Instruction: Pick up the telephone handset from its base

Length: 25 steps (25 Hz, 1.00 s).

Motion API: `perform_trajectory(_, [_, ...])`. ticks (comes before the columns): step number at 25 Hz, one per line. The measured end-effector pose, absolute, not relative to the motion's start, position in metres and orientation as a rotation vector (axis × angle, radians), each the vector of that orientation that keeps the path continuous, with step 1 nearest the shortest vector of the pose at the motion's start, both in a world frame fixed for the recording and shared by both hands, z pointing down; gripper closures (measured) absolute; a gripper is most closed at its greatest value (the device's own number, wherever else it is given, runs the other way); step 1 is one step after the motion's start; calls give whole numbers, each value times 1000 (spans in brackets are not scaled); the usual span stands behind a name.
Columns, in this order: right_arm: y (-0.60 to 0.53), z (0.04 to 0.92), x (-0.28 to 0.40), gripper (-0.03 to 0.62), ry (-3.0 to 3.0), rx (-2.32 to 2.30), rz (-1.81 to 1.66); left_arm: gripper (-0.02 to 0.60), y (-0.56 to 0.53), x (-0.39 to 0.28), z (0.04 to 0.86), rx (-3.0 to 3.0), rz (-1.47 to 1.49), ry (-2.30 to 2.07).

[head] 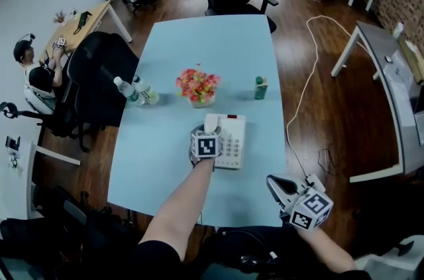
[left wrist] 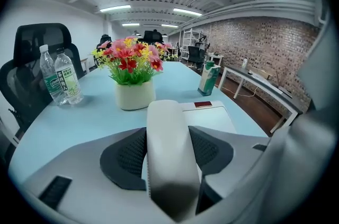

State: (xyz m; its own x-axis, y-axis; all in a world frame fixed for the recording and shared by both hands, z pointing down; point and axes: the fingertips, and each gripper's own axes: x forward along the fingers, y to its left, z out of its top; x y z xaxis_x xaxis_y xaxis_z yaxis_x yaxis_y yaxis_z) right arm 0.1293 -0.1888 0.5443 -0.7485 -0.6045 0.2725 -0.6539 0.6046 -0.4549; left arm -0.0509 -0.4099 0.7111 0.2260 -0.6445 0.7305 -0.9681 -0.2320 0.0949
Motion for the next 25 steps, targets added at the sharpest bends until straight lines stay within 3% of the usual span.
perform_trajectory(12, [-175,527,92,576,-2786,1061,774,347,-385,-52,630,2131,513,-1395])
perform_trajectory(25, [-143,507,22,576,-2866,995,700,347,-270,-99,512,2426,204,-1232])
